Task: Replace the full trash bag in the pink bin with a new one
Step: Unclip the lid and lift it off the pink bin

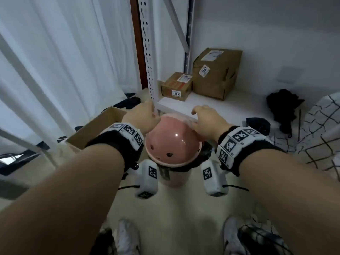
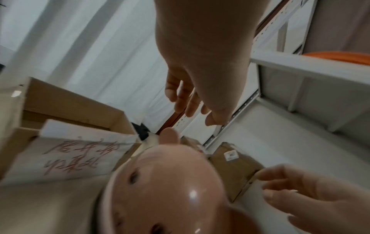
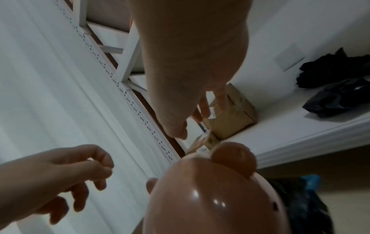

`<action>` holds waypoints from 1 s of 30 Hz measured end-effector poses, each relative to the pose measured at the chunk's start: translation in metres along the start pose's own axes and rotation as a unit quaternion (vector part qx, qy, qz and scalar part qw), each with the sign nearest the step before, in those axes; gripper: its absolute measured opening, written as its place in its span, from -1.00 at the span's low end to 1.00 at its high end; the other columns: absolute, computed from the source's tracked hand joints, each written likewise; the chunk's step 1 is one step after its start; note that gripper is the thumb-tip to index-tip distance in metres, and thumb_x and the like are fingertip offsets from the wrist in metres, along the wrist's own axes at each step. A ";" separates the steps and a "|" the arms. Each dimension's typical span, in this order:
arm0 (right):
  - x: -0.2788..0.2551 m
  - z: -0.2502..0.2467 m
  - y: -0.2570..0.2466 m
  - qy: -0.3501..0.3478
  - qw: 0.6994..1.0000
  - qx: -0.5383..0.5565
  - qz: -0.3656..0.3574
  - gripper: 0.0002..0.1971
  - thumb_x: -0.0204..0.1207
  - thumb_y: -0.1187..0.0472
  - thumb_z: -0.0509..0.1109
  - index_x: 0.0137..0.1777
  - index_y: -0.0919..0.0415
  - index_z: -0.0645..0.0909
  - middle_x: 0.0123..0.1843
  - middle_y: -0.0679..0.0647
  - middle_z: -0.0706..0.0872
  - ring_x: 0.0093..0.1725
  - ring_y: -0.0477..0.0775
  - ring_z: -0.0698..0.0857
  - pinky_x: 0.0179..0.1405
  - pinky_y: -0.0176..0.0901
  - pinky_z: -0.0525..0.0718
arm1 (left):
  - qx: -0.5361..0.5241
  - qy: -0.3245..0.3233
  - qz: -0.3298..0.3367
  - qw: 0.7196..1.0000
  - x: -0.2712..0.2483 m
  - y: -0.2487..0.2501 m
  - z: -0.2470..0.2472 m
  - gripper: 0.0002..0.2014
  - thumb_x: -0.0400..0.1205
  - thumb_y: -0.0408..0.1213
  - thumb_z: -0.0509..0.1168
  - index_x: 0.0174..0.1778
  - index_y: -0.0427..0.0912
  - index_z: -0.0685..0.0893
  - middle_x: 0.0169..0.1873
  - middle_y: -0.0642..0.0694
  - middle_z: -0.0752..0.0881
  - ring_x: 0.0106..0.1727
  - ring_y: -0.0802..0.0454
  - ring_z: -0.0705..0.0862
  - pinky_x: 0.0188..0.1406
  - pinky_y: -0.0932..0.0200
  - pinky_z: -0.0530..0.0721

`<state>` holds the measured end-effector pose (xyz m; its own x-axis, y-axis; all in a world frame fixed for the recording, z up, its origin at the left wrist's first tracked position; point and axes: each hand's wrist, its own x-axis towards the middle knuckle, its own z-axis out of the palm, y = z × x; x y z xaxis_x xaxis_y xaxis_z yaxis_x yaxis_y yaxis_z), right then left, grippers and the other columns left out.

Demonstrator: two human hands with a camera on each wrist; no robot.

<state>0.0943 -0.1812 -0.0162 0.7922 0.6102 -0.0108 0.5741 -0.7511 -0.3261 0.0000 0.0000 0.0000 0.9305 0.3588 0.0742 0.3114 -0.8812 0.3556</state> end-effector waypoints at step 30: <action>0.005 0.051 0.033 0.101 0.987 -0.119 -0.025 -0.72 0.47 0.44 0.20 0.16 0.27 0.48 0.19 0.27 0.52 0.15 0.30 0.53 0.00 0.05 0.46 | -0.104 -0.064 0.004 0.993 -0.005 -0.042 0.071 -0.47 0.57 0.05 0.32 0.37 -0.18 0.47 0.27 -0.20 0.52 0.24 -0.06 0.56 0.19 0.15 0.50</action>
<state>0.1067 -0.1899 -0.0749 0.7729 0.6033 0.1966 0.6269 -0.7740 -0.0896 -0.0041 0.0128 -0.0816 0.9537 0.2984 -0.0370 0.2702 -0.7967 0.5406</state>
